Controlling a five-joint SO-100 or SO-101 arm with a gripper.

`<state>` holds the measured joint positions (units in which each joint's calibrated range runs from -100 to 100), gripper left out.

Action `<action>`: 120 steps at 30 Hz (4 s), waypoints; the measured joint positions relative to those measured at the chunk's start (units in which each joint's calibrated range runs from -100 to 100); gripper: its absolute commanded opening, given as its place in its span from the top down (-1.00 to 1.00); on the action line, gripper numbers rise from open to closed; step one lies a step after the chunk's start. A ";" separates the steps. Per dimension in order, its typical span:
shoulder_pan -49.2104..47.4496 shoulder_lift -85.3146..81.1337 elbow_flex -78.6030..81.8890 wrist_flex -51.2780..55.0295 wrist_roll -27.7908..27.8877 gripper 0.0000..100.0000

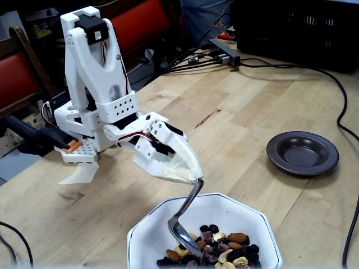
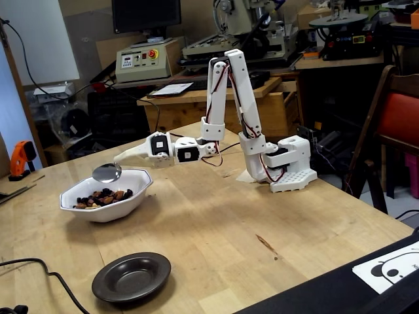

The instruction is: Use spoon to transfer food from the white bowl to brown plate

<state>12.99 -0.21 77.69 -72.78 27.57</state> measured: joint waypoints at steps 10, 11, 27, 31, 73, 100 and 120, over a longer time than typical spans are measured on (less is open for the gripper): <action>0.15 2.58 0.00 0.00 0.00 0.95; 0.15 3.52 0.00 0.00 0.00 0.95; 2.70 5.84 -0.25 0.00 3.96 0.95; 4.01 5.84 -0.25 0.00 5.67 0.95; -3.07 5.75 -0.84 9.71 -3.61 0.95; -6.50 5.67 -1.94 9.15 -24.18 0.95; -6.50 5.67 -1.94 9.15 -32.97 0.95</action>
<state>6.50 5.45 75.76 -63.63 -5.40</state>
